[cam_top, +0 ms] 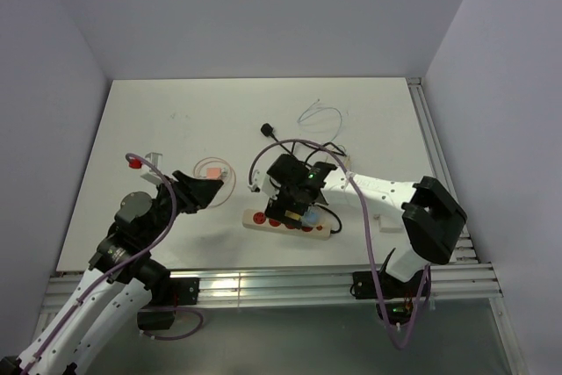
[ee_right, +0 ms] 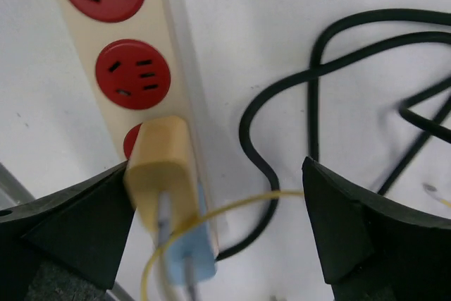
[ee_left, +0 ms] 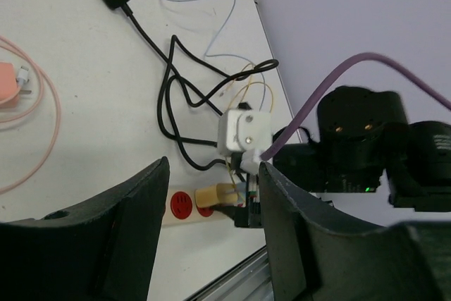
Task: Insert the plug
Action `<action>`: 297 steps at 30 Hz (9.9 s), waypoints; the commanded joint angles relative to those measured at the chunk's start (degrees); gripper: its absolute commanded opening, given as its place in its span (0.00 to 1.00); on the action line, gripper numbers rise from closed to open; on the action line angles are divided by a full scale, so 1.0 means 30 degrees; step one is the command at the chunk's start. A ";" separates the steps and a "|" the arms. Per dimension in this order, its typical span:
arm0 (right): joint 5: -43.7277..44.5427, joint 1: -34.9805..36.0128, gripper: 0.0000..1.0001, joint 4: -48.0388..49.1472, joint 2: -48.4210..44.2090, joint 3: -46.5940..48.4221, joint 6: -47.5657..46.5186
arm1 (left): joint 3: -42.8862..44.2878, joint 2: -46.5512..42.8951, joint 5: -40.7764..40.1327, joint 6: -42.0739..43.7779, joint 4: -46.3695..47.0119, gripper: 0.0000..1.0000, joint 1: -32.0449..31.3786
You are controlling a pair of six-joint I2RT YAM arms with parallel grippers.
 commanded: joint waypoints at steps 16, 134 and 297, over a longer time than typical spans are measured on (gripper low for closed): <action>1.3008 -0.1135 0.96 0.1861 -0.8355 0.4583 1.3254 | 0.1463 -0.0552 0.0307 -0.0121 0.0063 0.60 0.0045; 0.1064 -0.1054 0.00 0.4518 -0.7564 0.5148 2.9936 | 0.4010 1.0754 -0.4498 0.8052 1.4686 0.69 -0.8012; -0.6525 0.7414 0.63 0.6834 -0.9792 0.4824 0.2045 | 0.0175 0.3608 1.4312 -1.5151 1.8374 0.00 -0.2357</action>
